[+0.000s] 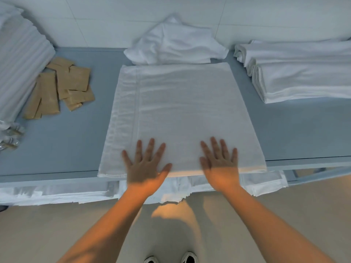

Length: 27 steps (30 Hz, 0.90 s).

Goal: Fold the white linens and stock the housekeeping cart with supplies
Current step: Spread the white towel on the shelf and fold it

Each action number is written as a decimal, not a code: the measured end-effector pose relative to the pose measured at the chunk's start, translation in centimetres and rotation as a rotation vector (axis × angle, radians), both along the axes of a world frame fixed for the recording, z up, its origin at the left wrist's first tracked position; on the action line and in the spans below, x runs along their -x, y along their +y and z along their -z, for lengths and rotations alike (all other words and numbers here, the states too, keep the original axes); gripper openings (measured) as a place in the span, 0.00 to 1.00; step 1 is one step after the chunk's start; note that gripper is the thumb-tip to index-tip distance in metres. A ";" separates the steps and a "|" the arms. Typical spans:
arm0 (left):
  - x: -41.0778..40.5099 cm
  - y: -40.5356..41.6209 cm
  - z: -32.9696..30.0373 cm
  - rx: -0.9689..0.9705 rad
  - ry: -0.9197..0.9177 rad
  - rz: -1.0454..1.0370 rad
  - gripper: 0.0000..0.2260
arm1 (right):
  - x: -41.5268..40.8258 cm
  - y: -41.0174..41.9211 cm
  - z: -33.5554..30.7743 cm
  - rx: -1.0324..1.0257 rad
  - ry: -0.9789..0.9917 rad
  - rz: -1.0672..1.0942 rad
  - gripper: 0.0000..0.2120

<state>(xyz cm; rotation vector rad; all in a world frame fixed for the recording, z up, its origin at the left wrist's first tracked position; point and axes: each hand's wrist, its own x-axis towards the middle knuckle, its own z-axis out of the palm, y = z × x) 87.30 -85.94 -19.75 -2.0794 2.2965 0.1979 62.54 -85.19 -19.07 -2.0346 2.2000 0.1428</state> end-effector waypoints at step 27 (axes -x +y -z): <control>-8.3 4.4 -3.1 0.011 0.271 0.147 0.22 | 12.6 6.2 -1.4 0.249 -0.164 -0.239 0.26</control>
